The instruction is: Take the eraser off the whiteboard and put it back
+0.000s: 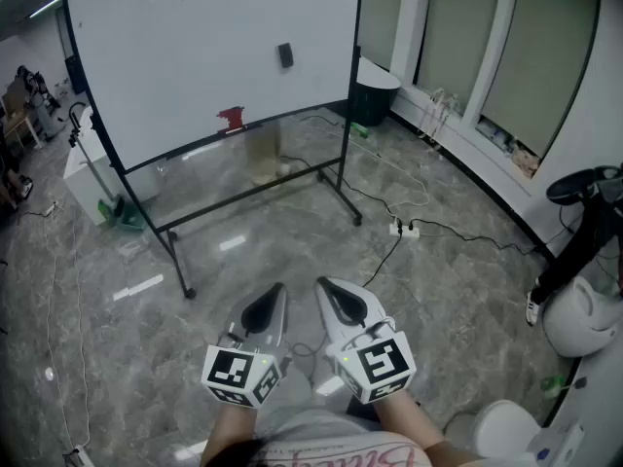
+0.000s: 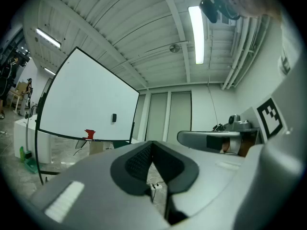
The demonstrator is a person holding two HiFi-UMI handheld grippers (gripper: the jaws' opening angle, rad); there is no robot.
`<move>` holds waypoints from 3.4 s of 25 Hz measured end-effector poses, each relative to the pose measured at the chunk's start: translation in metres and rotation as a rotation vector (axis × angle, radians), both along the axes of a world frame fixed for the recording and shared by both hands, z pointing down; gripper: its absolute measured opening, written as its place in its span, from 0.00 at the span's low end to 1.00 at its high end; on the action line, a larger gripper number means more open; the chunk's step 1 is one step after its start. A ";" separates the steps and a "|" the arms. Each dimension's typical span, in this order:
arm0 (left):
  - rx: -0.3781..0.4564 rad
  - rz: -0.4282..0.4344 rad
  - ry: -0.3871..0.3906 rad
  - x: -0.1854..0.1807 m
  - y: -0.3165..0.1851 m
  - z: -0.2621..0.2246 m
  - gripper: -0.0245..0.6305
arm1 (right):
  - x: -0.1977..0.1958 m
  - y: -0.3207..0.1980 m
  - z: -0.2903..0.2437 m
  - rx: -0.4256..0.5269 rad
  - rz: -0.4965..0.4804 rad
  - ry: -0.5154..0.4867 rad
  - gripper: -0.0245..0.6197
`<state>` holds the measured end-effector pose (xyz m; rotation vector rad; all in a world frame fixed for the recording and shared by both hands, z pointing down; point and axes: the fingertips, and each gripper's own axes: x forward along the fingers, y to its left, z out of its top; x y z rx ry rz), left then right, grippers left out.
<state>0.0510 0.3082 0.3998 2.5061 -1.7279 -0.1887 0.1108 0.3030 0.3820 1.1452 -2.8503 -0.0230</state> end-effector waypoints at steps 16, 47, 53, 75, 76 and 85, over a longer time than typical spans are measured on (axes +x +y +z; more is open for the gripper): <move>-0.006 0.007 0.022 0.007 -0.004 0.001 0.04 | 0.011 0.000 -0.007 0.030 0.001 -0.008 0.04; -0.008 0.081 0.014 -0.089 -0.228 -0.007 0.04 | -0.083 -0.222 -0.010 0.011 0.036 -0.015 0.04; -0.014 0.082 0.018 -0.101 -0.257 -0.004 0.04 | -0.093 -0.255 -0.009 -0.002 0.063 -0.008 0.04; -0.018 -0.016 0.031 -0.136 -0.476 -0.018 0.04 | -0.131 -0.485 -0.032 0.066 -0.032 -0.029 0.04; -0.014 -0.022 0.032 -0.139 -0.483 -0.019 0.04 | -0.134 -0.494 -0.034 0.072 -0.036 -0.031 0.04; 0.002 -0.047 0.032 -0.144 -0.563 -0.021 0.04 | -0.155 -0.595 -0.040 0.132 -0.075 0.025 0.12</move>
